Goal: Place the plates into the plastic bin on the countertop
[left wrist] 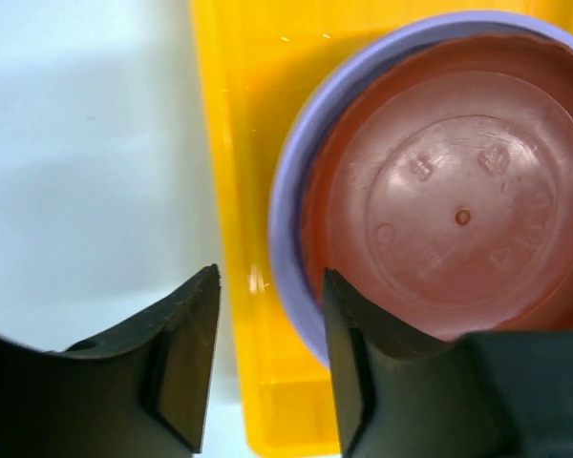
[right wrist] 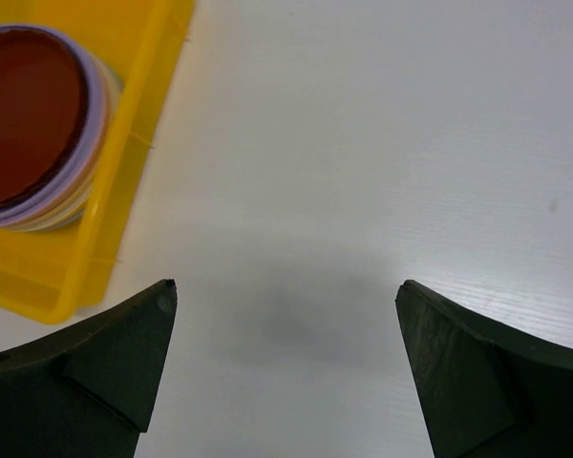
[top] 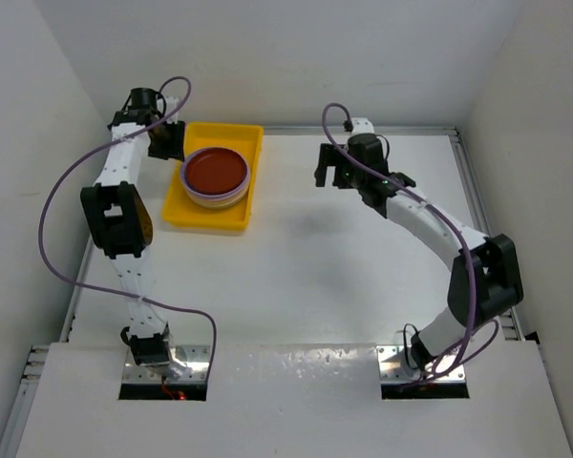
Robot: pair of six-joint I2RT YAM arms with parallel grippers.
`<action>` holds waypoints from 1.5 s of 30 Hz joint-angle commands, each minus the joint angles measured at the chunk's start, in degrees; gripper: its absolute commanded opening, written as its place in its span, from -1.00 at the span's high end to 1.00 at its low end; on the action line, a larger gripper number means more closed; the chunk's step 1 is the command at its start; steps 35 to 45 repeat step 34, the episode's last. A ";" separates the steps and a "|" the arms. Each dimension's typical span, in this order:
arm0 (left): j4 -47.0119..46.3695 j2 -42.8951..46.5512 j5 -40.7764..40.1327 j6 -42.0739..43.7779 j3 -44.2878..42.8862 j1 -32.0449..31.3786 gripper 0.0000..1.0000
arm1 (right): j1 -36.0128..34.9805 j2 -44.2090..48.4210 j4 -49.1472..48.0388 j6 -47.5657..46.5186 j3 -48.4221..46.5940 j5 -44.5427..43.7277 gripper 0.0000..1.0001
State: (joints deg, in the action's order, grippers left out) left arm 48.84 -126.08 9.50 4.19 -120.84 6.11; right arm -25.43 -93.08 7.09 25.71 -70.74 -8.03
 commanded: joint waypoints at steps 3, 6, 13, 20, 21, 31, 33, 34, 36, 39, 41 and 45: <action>-1.37 11.99 -4.74 1.18 4.10 7.05 -0.06 | 6.53 7.99 1.25 1.96 6.66 -8.63 -1.00; -3.13 15.33 -5.27 -0.13 12.95 13.81 -0.09 | 12.66 13.09 1.61 5.03 16.13 -14.17 -1.00; -8.14 19.99 -7.12 -0.49 33.97 25.88 -0.09 | 27.17 23.82 4.75 9.00 32.84 -22.63 -1.00; -9.90 20.79 -7.12 -1.10 38.04 27.03 -0.09 | 28.95 23.30 4.68 10.76 32.95 -17.29 -1.00; -9.90 20.79 -7.12 -1.11 38.04 27.03 -0.09 | 29.03 22.94 4.86 11.54 32.25 -16.15 -1.00; -9.90 21.93 -7.65 -0.49 39.09 24.13 -0.09 | 28.95 17.84 7.68 13.13 25.30 -13.68 -1.00; -9.90 21.93 -7.65 -0.49 39.10 24.13 -0.09 | 28.95 18.63 6.36 13.13 26.00 -13.68 -1.00; -9.90 21.93 -7.65 -0.49 39.10 24.13 -0.09 | 28.95 18.72 5.66 13.22 26.35 -13.68 -1.00; -9.90 21.93 -7.65 -0.49 39.10 24.13 -0.09 | 28.95 18.72 5.66 13.22 26.35 -13.68 -1.00; -9.90 21.93 -7.65 -0.49 39.10 24.13 -0.09 | 28.95 18.72 5.66 13.22 26.35 -13.68 -1.00; -9.90 21.93 -7.65 -0.49 39.10 24.13 -0.09 | 28.95 18.72 5.66 13.22 26.35 -13.68 -1.00; -9.90 21.93 -7.65 -0.49 39.10 24.13 -0.09 | 28.95 18.72 5.66 13.22 26.35 -13.68 -1.00</action>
